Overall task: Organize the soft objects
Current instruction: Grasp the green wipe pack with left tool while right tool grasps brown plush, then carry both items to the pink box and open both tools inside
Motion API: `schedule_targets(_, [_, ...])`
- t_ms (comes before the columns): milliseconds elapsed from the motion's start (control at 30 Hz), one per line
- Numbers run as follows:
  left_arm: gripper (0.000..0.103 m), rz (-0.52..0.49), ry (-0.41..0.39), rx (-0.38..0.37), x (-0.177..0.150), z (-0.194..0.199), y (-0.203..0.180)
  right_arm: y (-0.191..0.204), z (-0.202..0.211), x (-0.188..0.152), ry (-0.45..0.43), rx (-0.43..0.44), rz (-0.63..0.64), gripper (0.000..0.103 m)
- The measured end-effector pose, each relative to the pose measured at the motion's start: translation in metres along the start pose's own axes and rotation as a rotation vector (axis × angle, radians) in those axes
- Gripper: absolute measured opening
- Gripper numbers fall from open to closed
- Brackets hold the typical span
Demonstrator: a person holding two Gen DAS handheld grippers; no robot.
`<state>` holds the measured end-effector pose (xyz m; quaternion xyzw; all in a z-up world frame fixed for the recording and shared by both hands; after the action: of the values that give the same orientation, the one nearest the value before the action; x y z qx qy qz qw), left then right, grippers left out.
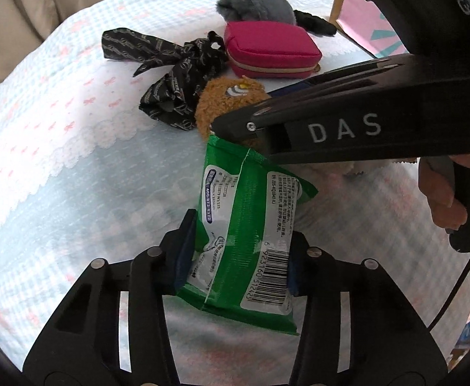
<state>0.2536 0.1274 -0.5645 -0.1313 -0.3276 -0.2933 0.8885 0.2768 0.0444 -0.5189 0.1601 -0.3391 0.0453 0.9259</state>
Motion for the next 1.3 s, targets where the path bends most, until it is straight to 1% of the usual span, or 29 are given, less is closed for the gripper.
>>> schedule_targets(200, [0.040,0.015,-0.023,0.019,0.012,0.019,0.005,0.005,0.020,0.016,-0.040,-0.004,-0.010,0.033])
schedule_targets(300, [0.040,0.024,-0.041,0.037,0.022,0.037,0.006,0.010,0.038,0.028,-0.067,-0.011,-0.028,0.033])
schedule_targets(433, [0.040,0.040,-0.074,0.061,0.043,0.072,0.006,0.019,0.067,0.047,-0.100,-0.026,-0.037,0.033])
schedule_targets(633, [0.040,0.051,-0.141,0.106,0.086,0.131,0.003,0.032,0.134,0.077,-0.155,-0.057,-0.058,0.033])
schedule_targets(800, [0.040,0.069,-0.194,0.131,0.120,0.185,0.000,0.039,0.206,0.099,-0.216,-0.088,-0.086,0.033])
schedule_targets(933, [0.040,0.064,-0.241,0.141,0.152,0.223,-0.015,0.034,0.258,0.112,-0.267,-0.110,-0.111,0.033])
schedule_targets(1067, [0.040,0.059,-0.291,0.146,0.186,0.248,-0.044,0.024,0.309,0.120,-0.313,-0.143,-0.120,0.033])
schedule_targets(1167, [0.040,0.062,-0.318,0.149,0.207,0.257,-0.069,0.007,0.342,0.123,-0.339,-0.157,-0.138,0.033])
schedule_targets(1300, [0.040,0.101,-0.328,0.159,0.239,0.258,-0.112,-0.025,0.383,0.127,-0.362,-0.160,-0.144,0.033])
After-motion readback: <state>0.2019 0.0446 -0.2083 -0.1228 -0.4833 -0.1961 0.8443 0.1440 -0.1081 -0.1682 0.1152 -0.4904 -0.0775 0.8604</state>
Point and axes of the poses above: each gripper's, at about its wrist camera, not at the fingertips, and z roughly against the way its jaws point, y to its left, x to its top, the point moved 3 cm from there along -z, roughly the way its jaws point, and after that the axes turned 13 degrees about -y, right-handed, at the moved point
